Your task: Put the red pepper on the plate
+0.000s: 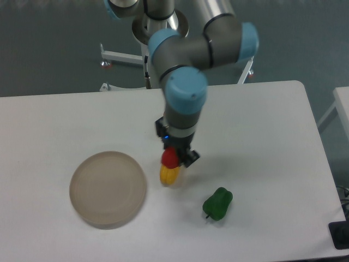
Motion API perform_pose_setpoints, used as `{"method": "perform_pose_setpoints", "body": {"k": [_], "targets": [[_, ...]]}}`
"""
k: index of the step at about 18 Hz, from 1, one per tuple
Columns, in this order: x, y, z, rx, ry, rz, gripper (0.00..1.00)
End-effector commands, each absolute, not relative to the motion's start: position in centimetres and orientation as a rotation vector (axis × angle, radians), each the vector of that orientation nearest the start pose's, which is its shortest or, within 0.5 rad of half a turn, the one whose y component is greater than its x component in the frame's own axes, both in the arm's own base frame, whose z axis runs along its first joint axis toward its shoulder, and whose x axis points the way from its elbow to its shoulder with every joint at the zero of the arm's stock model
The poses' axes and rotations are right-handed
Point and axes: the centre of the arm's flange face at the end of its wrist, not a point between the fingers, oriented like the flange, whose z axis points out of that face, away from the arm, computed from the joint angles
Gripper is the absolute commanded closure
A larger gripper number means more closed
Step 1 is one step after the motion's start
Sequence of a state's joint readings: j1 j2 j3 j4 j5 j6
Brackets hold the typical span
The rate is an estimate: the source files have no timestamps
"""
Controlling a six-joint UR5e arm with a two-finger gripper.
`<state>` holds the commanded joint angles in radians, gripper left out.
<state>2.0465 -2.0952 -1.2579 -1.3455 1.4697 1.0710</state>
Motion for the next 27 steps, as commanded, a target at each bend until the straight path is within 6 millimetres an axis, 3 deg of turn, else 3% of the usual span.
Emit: {"method": "perform_pose_setpoints", "body": {"k": [4, 8, 12, 14, 15, 16, 17, 19, 22, 24, 25, 27], "targets": [[-11.3, 72.3, 31.5, -2.927, 0.800, -0.104, 0.75], [-8.1, 73.3, 30.1, -2.929, 0.796, -0.109, 0.73], [-7.0, 73.8, 27.3, -2.943, 0.828, -0.132, 0.60], [-6.9, 74.2, 26.1, -2.935, 0.832, -0.126, 0.41], [-6.9, 74.3, 26.0, -2.931, 0.831, -0.118, 0.26], [-7.0, 74.3, 26.1, -2.928, 0.826, -0.112, 0.06], [-7.0, 74.3, 26.3, -2.927, 0.824, -0.104, 0.00], [-7.1, 74.2, 27.3, -2.917, 0.820, -0.092, 0.00], [-7.6, 73.8, 30.4, -2.886, 0.805, -0.052, 0.00], [-10.2, 73.1, 32.4, -2.877, 0.755, -0.020, 0.00], [-13.1, 72.3, 33.2, -2.886, 0.702, -0.013, 0.00], [-16.7, 70.8, 34.3, -2.903, 0.633, -0.012, 0.00]]}}
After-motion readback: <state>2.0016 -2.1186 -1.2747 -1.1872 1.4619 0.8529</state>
